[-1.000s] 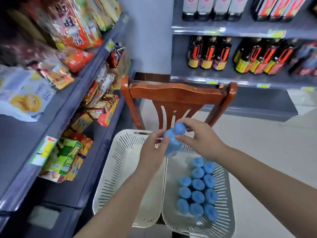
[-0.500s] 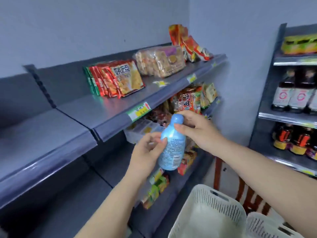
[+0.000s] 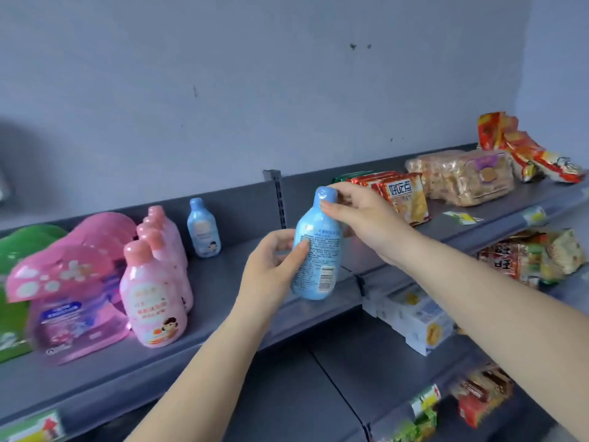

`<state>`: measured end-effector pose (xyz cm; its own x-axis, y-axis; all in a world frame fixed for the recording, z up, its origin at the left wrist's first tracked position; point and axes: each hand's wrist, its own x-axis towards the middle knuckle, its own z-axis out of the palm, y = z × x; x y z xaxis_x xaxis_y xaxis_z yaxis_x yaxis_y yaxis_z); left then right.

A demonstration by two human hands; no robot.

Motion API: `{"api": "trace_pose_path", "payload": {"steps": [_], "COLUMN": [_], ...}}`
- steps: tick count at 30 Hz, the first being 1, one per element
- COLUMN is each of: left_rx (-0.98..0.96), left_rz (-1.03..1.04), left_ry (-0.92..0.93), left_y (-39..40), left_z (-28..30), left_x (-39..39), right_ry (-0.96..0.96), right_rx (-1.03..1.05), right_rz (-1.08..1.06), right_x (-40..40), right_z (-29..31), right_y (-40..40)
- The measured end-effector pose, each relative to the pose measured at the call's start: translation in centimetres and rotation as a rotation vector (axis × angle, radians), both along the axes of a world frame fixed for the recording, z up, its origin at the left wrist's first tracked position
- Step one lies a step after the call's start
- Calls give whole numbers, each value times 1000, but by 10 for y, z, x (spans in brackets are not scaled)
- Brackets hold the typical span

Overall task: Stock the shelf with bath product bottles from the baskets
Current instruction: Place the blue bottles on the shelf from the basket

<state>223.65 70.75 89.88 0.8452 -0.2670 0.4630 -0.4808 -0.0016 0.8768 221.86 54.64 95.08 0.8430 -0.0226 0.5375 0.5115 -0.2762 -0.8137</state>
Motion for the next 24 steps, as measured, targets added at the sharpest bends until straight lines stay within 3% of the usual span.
{"api": "trace_pose_path", "payload": {"steps": [9, 17, 21, 24], "left_rx": [-61, -156, -135, 10], "left_rz": [192, 384, 472, 574], "left_ry": [26, 36, -11, -22], "left_y": [59, 54, 48, 46], "left_z": [7, 8, 11, 14], "left_x": [35, 71, 88, 97], "right_ry": [53, 113, 148, 166], "right_rx": [-1, -114, -133, -142], "right_rz": [121, 200, 258, 273], "right_x": [65, 116, 137, 151], "right_z": [14, 30, 38, 44], "right_y": [69, 85, 88, 91]}}
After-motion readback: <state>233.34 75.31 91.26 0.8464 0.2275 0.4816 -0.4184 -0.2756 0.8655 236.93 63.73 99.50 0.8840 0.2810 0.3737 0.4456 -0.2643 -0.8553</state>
